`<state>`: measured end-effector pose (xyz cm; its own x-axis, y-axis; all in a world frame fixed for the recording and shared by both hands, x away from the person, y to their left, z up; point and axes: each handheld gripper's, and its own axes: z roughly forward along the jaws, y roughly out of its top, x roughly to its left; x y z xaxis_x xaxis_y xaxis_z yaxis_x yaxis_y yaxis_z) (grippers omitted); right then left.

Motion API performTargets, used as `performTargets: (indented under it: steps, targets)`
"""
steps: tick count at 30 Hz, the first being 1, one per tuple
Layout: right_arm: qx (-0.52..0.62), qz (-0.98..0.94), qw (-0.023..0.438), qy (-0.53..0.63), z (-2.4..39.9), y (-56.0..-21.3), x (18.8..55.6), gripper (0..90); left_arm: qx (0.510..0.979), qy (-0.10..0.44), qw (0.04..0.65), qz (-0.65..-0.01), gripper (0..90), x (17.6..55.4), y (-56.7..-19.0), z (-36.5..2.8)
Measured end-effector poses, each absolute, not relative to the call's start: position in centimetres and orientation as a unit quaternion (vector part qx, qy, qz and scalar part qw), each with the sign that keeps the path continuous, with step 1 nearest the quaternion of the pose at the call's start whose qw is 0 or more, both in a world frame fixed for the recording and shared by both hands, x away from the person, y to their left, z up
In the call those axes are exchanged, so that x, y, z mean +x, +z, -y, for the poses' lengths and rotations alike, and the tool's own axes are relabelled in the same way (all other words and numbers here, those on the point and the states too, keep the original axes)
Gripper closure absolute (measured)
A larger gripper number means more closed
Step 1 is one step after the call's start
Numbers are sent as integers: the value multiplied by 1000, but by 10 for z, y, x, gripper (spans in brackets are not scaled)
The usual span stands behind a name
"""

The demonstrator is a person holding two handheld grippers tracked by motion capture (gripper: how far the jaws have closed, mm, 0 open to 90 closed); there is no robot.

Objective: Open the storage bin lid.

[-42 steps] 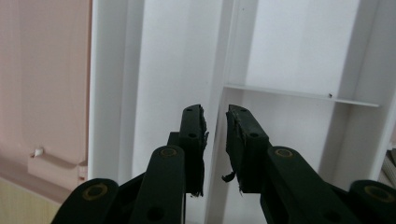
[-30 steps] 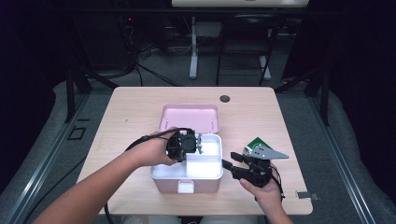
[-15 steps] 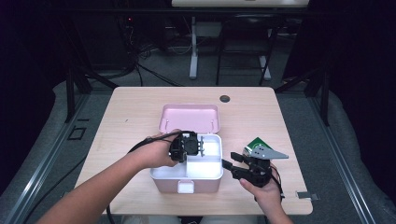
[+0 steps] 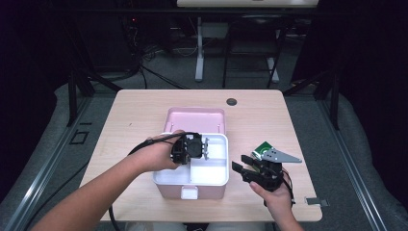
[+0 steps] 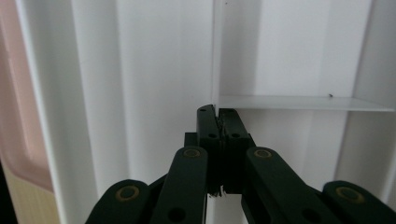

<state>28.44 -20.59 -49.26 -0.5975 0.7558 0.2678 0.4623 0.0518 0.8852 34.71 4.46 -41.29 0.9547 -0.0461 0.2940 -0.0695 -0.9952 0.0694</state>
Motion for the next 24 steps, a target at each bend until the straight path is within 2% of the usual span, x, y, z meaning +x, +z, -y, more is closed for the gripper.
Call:
performTargets:
  steps: [8,16,24]
  targets:
    - [433,-708,134,542,208,-493,285,495,985,165,53,2,896,347,-389,-62]
    - [436,-710,132,537,206,-494,286,479,982,139,78,-104,896,357,-377,-98]
    - [433,-714,134,534,205,-495,286,473,977,104,83,-168,896,363,-380,-125]
